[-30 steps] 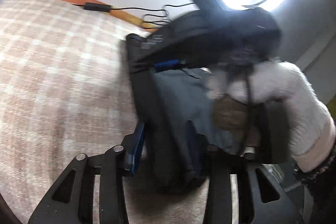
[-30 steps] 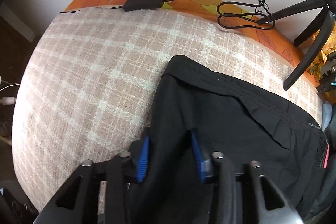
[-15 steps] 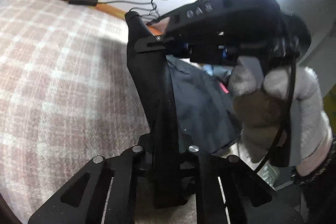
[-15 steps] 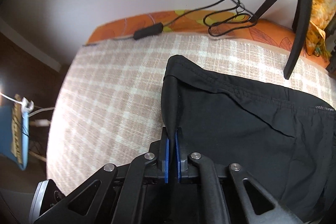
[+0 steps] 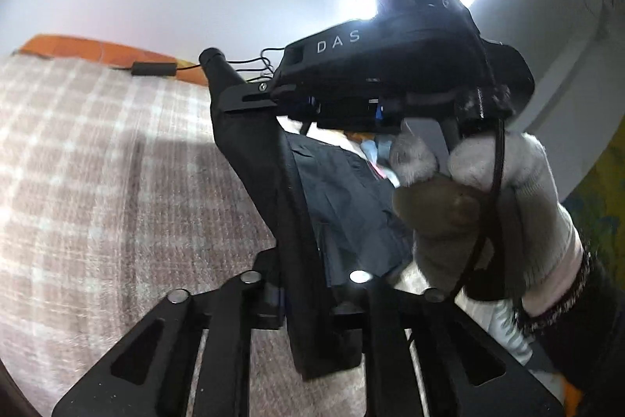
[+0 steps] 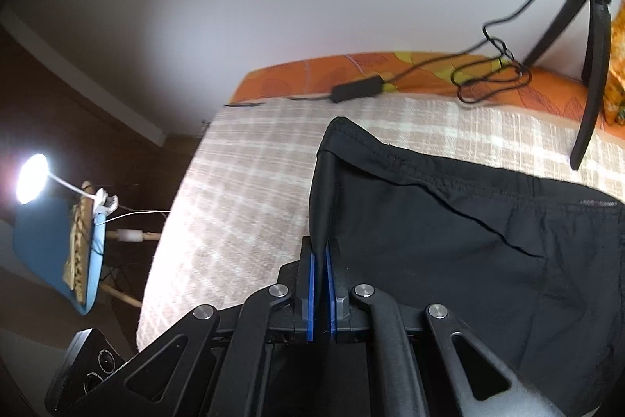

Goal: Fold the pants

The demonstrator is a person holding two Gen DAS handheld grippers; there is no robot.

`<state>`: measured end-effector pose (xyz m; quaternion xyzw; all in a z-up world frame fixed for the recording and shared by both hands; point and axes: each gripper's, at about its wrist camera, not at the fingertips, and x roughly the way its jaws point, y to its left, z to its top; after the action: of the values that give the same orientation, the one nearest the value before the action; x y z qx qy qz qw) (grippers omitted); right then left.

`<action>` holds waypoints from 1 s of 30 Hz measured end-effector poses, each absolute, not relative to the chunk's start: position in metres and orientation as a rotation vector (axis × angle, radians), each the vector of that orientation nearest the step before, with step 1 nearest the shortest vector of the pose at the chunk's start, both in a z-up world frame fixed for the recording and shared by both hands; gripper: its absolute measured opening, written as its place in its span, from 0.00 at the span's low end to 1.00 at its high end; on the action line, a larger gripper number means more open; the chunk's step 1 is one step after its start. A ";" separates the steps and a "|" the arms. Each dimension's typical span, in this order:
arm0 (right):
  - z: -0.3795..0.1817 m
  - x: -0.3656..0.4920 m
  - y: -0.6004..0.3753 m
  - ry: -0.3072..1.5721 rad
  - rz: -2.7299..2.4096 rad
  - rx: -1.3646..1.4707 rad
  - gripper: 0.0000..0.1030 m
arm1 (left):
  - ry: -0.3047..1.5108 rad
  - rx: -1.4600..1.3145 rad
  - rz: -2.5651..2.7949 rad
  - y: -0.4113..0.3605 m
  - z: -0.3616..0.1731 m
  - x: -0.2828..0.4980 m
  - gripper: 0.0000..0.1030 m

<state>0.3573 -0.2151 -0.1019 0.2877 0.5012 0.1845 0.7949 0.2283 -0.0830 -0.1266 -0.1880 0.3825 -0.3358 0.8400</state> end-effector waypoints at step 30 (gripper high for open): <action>-0.159 0.248 -0.465 1.022 0.016 0.715 0.02 | 0.834 0.013 -0.924 -0.236 -0.127 0.237 0.32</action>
<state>0.2484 -0.4652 -0.1592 0.3347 0.4784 0.0076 0.8118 0.2366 -0.2358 -0.1275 0.0061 0.3907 -0.4329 0.8123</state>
